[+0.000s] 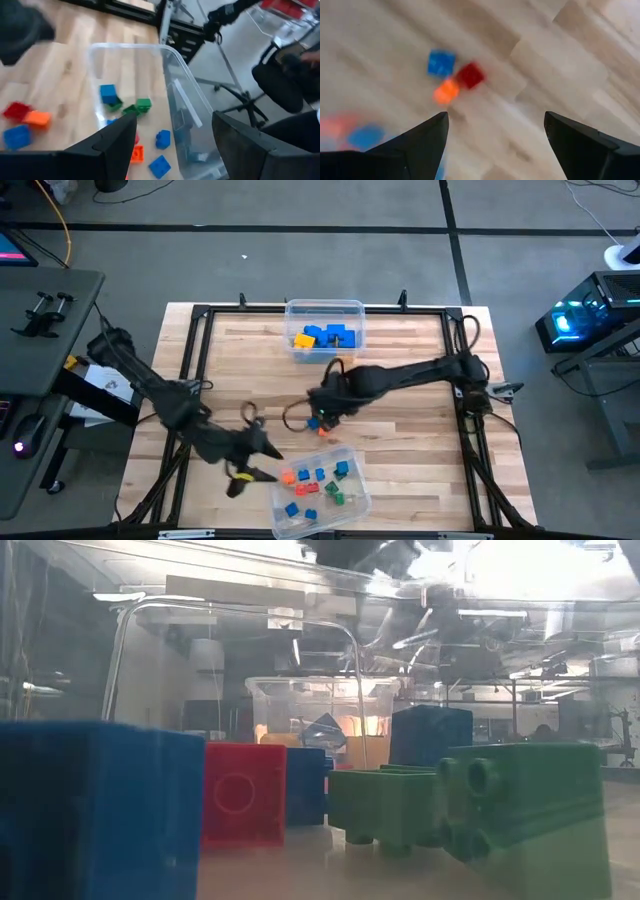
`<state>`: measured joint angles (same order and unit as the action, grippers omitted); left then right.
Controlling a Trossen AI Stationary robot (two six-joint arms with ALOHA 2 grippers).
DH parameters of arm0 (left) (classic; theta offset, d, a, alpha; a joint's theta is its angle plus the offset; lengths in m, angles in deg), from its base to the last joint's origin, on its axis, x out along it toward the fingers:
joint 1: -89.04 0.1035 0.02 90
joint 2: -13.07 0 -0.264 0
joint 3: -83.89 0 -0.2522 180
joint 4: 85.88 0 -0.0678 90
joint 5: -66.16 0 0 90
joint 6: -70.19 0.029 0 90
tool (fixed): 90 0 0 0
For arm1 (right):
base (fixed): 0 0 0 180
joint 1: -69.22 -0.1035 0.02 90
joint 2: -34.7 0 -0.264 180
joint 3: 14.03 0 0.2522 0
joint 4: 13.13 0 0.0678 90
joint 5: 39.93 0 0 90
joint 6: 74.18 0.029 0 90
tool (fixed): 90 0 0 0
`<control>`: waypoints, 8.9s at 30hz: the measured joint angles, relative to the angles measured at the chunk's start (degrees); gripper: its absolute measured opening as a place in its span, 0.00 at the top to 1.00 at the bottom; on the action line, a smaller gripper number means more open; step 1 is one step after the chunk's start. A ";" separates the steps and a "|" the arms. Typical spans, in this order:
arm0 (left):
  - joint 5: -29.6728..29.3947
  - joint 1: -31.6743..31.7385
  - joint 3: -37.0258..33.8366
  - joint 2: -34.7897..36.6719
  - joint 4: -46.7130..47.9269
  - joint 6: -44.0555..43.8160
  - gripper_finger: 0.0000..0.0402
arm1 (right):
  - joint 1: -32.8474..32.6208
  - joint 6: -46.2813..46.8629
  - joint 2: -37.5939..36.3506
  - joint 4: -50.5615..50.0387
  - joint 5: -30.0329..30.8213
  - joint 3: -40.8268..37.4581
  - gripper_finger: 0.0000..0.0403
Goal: Sort blocks by size
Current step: Put the small red game piece into the bottom transparent bin, then put the small orange game piece into the bottom transparent bin, then put the small blue game piece into the bottom transparent bin
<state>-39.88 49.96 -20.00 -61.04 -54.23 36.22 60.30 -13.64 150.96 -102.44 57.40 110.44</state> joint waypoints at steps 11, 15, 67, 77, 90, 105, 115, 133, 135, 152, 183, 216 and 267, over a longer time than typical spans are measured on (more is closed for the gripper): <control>-22.99 -18.48 0.02 4.42 10.77 -17.20 0.40 | 5.18 2.75 8.98 6.73 -7.78 -0.02 0.20; -31.25 -24.78 0.01 0.82 10.72 -22.36 0.40 | 3.32 3.93 8.89 4.68 -6.33 0.00 0.20; -39.45 -26.19 0.02 -0.63 15.28 -31.94 0.40 | 2.48 24.54 5.09 19.86 -3.29 -17.07 0.22; -39.05 -26.19 0.02 -0.63 15.81 -31.07 0.40 | 0.04 -14.67 2.18 14.87 -11.52 -17.03 0.22; -39.56 -26.15 0.02 -0.63 15.70 -31.40 0.40 | 0.39 -38.22 3.19 18.53 -12.51 -17.03 0.22; -39.91 -23.24 0.00 -0.65 15.28 -33.34 0.40 | 1.57 -41.57 5.97 22.84 -8.80 -17.11 0.31; -39.47 -22.26 0.00 -0.66 15.19 -33.43 0.40 | 1.52 -42.63 8.51 22.24 -9.35 -17.09 0.39; -39.47 -21.70 -0.02 -0.67 15.44 -33.36 0.40 | 1.46 -44.52 6.62 20.21 -5.49 -17.31 0.67; -39.47 -21.63 -0.02 -0.67 15.57 -33.11 0.40 | 1.46 -44.56 3.12 19.49 -3.57 -17.23 0.67; -34.57 -16.44 -0.02 -0.67 15.41 -27.14 0.40 | -23.80 -20.40 -16.29 39.48 -7.40 -17.03 0.67; -28.17 -11.02 -0.02 1.54 15.31 -26.00 0.40 | 1.55 -0.35 0.70 22.36 -10.99 -12.31 0.29; -26.92 -13.14 -0.02 1.49 18.71 -24.36 0.40 | -1.80 6.74 4.60 15.37 0.21 -11.30 0.79; 9.28 30.16 -0.02 -27.77 3.37 -4.42 0.49 | -24.22 -9.53 -7.98 8.74 15.01 10.39 0.39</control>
<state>-30.60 80.12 -20.02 -88.81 -50.87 31.79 36.07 -23.16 142.98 -93.70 72.41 120.84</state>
